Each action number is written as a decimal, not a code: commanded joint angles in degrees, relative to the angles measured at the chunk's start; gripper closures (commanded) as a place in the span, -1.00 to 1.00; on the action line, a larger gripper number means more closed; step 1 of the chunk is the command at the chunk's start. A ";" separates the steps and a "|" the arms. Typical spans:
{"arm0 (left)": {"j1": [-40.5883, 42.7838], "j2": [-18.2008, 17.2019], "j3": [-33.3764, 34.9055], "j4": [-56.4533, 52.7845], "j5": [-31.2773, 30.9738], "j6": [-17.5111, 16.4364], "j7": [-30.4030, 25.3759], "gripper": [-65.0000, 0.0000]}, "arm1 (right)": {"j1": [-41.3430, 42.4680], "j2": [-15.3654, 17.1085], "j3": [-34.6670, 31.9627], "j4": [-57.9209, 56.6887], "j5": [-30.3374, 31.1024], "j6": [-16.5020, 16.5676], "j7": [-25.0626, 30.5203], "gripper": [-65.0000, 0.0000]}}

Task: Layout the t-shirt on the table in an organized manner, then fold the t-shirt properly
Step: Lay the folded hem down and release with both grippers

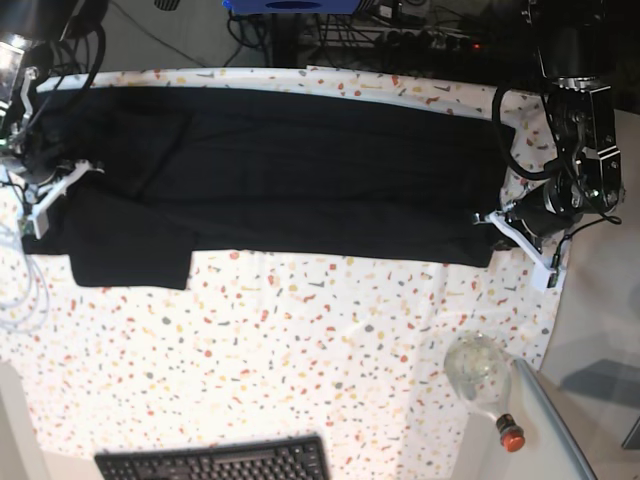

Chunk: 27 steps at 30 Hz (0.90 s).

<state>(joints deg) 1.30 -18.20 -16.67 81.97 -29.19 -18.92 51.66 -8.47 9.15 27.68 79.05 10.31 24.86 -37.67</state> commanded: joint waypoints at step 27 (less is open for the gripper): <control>3.93 0.83 -0.43 1.06 9.01 -0.20 -5.37 -0.21 | 1.22 -4.88 9.64 11.11 0.55 -0.20 0.53 0.36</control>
<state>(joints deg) 5.76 -16.53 -16.75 82.00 -19.73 -19.33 47.07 -7.66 3.70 37.01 89.21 10.44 24.84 -37.93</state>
